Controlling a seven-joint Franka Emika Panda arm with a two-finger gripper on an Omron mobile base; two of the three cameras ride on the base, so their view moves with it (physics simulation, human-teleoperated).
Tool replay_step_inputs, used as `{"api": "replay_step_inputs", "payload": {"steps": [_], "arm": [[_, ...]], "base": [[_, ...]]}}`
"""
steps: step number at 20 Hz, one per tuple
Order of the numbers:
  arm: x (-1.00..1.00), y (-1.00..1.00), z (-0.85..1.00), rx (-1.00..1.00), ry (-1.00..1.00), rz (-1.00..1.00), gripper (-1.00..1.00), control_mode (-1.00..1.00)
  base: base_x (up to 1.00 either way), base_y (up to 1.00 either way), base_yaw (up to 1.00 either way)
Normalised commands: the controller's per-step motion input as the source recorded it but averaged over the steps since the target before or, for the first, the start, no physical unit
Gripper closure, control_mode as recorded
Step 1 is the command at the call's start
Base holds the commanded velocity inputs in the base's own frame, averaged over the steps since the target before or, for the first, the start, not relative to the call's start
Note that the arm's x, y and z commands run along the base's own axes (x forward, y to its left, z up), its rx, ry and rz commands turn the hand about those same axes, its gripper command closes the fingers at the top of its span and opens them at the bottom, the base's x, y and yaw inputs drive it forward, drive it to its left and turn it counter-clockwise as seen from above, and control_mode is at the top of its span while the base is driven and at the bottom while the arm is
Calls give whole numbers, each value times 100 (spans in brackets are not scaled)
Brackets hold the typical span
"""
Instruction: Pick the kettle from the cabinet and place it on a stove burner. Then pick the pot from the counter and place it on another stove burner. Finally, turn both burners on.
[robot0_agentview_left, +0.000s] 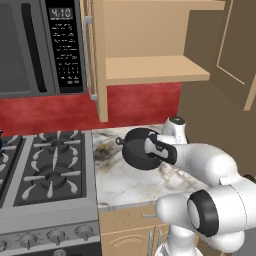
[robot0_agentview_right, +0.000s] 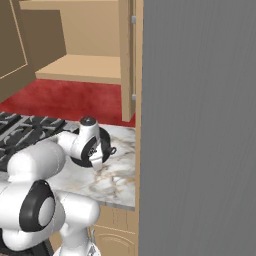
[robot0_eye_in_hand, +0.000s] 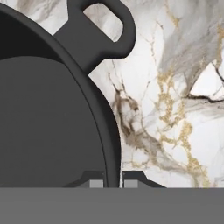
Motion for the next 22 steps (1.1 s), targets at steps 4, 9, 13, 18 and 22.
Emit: {"api": "replay_step_inputs", "payload": {"steps": [4, 9, 13, 18, 22], "arm": [[-28, 0, 27, 0, 0, 0, 100, -100], [-18, 0, 31, 0, 0, 0, 100, -100], [-16, 0, 28, 0, 0, 0, 100, -100], [-22, 0, 29, 0, 0, 0, 100, -100], [-2, 0, 5, 0, 3, 0, 100, -100]], "base": [[0, 0, 0], [0, 0, 0], [0, 0, 0], [0, 0, 0], [0, 0, 0]]}}
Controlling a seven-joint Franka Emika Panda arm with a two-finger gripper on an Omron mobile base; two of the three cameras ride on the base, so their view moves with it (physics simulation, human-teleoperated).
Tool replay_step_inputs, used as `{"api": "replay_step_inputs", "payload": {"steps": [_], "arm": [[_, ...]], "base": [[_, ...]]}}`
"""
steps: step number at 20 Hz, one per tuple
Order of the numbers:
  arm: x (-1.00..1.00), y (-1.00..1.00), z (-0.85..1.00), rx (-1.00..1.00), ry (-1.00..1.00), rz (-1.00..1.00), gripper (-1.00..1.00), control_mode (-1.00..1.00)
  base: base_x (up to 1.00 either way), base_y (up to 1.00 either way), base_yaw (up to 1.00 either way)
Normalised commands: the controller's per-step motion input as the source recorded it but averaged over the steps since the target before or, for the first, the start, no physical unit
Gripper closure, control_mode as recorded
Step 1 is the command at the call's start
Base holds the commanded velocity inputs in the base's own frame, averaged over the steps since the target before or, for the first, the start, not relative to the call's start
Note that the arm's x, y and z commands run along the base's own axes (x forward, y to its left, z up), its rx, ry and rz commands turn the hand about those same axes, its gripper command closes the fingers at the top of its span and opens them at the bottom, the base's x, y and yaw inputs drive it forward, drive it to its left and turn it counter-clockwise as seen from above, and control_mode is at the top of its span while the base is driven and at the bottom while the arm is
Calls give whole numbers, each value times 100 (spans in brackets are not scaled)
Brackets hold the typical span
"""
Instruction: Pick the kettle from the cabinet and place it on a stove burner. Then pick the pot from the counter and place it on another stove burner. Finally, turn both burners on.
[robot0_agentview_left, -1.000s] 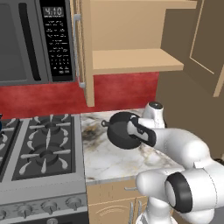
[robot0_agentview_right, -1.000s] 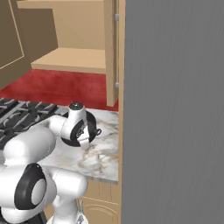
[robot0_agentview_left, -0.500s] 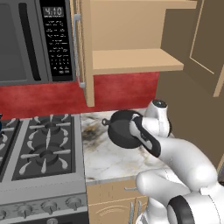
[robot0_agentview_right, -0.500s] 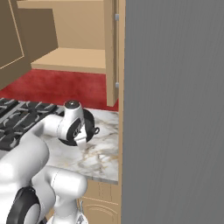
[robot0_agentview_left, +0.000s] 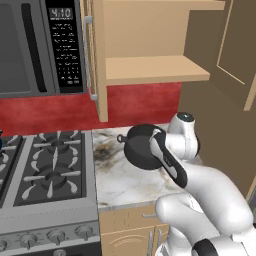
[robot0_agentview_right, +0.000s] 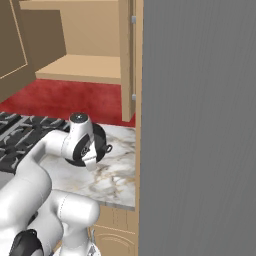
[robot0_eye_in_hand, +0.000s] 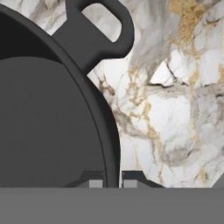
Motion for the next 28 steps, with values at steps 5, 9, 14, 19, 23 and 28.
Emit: {"api": "replay_step_inputs", "payload": {"steps": [5, 9, 14, 19, 23, 28], "arm": [[0, 0, 0, 0, 0, 0, 100, -100], [-24, 0, 0, 0, 0, -1, 100, -100], [-15, 0, 0, 0, 0, 0, 100, 100], [0, 0, 0, 0, 0, 0, 100, 100], [0, 0, 0, 0, 0, 0, 100, 100], [0, 0, 0, 0, 0, 0, 100, 100]], "base": [[0, 0, 0], [0, 0, 0], [-25, 0, -1], [-45, 4, -1], [-39, 17, 0], [-27, 41, 2]]}}
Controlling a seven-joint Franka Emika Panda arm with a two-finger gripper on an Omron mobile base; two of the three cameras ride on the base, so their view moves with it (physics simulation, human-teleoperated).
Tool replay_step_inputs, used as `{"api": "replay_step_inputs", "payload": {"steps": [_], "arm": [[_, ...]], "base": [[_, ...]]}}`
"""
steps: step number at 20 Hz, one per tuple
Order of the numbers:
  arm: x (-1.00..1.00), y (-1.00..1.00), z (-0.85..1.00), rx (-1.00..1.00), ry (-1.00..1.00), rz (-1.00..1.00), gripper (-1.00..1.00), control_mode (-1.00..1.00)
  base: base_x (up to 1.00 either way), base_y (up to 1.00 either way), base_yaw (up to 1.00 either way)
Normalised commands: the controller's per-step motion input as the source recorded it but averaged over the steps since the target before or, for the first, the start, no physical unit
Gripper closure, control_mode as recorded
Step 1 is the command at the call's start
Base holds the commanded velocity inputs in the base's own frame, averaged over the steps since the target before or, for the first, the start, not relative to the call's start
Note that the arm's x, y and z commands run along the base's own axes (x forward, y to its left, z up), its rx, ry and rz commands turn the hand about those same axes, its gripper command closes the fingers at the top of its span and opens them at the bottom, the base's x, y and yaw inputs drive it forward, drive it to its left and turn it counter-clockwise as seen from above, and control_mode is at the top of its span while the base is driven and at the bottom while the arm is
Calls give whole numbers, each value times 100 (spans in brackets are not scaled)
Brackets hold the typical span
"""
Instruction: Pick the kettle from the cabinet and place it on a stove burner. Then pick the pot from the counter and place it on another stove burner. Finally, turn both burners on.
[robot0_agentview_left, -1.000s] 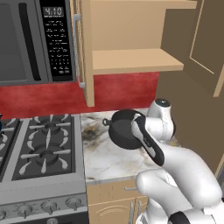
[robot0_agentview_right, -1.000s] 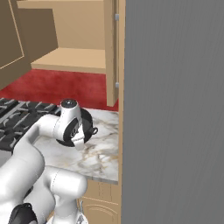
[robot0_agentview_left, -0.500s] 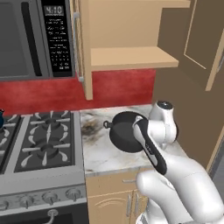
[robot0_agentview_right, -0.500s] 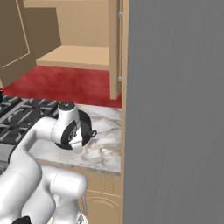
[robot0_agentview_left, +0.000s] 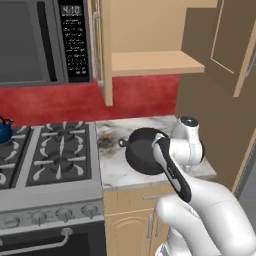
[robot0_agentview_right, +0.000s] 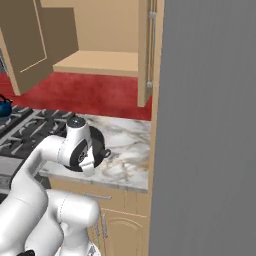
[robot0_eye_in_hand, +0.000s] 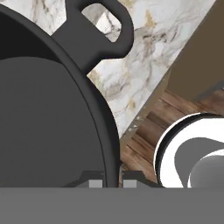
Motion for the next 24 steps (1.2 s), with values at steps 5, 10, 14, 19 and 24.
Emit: {"api": "replay_step_inputs", "payload": {"steps": [5, 10, 14, 19, 24], "arm": [[0, 0, 0, 0, 0, 0, 100, 100], [0, 0, 0, 0, 0, 0, 100, 100], [0, 0, 0, 0, 0, 0, 100, 100], [0, 0, 0, 0, 0, 0, 100, 100], [0, 0, 0, 0, 0, 0, 100, 100]], "base": [[-13, 60, 8], [-32, 52, 9], [-74, 36, 1], [-44, 46, 7], [-10, 56, 13]]}}
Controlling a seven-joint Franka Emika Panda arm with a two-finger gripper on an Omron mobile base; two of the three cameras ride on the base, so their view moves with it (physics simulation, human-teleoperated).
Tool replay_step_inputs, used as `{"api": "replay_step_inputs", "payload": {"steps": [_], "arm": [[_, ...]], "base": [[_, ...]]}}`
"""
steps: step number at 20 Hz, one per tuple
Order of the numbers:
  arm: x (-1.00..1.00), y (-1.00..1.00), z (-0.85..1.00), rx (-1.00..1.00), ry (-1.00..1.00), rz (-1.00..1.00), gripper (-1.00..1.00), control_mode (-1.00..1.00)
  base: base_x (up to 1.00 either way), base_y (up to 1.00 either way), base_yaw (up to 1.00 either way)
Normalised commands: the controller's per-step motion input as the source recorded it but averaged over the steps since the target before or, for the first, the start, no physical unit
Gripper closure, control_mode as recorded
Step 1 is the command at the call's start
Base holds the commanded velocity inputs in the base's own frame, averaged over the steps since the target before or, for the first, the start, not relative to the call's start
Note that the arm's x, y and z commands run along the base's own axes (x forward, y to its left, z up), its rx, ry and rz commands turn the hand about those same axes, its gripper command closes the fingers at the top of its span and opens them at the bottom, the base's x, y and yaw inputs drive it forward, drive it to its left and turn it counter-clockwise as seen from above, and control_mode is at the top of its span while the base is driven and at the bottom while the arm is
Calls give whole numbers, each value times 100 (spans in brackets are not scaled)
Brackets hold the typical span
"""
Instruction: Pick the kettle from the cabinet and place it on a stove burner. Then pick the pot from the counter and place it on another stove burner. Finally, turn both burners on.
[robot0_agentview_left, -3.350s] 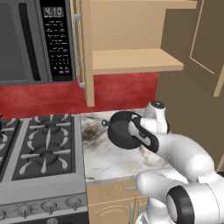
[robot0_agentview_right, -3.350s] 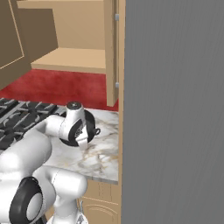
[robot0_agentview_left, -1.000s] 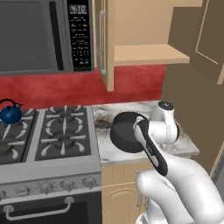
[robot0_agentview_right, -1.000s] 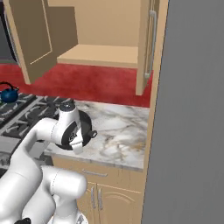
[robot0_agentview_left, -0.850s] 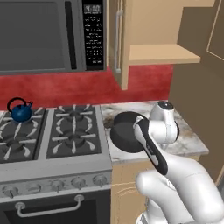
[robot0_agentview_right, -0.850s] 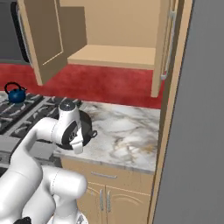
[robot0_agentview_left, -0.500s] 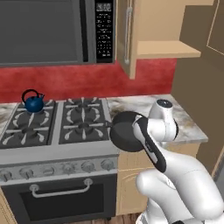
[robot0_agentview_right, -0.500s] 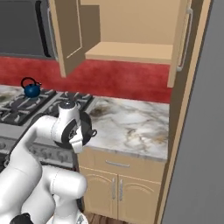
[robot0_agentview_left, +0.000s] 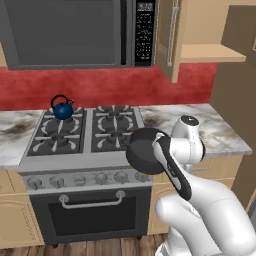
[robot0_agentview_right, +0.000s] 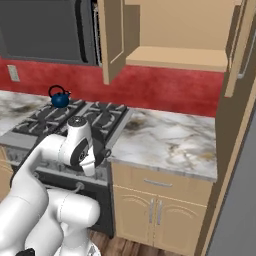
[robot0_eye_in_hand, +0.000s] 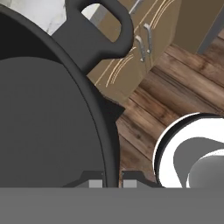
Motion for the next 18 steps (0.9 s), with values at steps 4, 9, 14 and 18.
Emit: {"api": "replay_step_inputs", "payload": {"steps": [4, 9, 14, 18], "arm": [[0, 0, 0, 0, 0, 0, 100, 100], [0, 0, 0, 0, 0, 0, 100, 100], [0, 0, 0, 0, 0, 0, 100, 100], [0, 0, 0, 0, 0, 0, 100, 100]], "base": [[0, 49, 15], [0, 39, 14], [5, 28, 16], [24, 17, 17]]}}
